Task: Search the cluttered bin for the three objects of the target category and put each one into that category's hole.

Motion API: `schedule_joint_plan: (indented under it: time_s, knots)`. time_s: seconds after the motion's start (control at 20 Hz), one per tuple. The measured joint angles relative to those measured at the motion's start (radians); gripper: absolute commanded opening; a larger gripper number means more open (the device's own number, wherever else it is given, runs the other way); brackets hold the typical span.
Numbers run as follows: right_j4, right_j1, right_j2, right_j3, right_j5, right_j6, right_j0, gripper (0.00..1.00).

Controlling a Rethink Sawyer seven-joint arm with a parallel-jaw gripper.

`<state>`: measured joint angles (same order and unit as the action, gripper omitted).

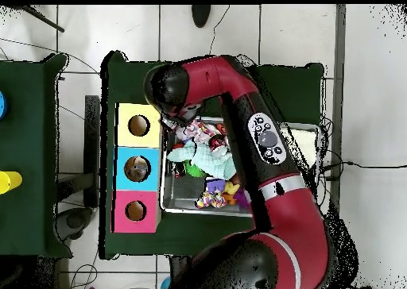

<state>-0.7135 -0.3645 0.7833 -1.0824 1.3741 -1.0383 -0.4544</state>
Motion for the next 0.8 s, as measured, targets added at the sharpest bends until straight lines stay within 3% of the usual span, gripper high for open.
schedule_joint_plan:
  time_s: [0.25,0.8]
  knots:
    - [-0.005,0.005,0.0,0.063,0.055,0.05,0.01,1.0]
    - [-0.004,0.029,0.0,0.129,0.063,0.06,0.067,1.0]
